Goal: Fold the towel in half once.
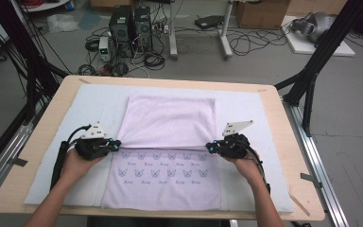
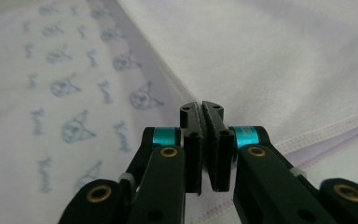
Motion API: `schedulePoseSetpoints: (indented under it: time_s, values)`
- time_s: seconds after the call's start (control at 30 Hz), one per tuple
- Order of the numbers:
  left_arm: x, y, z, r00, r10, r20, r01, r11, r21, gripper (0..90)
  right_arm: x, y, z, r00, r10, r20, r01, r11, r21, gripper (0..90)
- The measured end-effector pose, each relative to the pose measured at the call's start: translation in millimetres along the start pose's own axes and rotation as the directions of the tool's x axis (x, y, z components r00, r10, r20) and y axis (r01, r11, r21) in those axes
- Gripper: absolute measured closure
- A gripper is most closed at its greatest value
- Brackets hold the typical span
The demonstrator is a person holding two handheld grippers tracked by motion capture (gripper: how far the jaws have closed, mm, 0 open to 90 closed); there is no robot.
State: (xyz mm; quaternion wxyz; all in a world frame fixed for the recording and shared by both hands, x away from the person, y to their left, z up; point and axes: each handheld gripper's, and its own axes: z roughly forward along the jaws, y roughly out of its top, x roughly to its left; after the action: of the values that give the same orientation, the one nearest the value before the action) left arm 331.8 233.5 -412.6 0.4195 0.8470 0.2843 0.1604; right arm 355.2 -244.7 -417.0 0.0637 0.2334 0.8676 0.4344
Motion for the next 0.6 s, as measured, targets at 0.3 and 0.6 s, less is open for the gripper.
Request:
schedulePoseSetpoints:
  time_s: [0.3, 0.6]
  values:
    - [-29.4, 2.2, -42.6, 0.9984, 0.048, 0.028, -0.047, 0.9981, -0.04, 85.8, 43.0, 12.7, -43.0, 0.9954, -0.092, -0.026, 0.09, 0.994, -0.056, 86.8]
    - [-69.2, -28.1, -63.4, 0.9928, 0.083, 0.086, -0.082, 0.9964, -0.021, 69.5, 83.1, -16.6, -56.5, 0.9862, -0.111, -0.122, 0.108, 0.994, -0.035, 76.2]
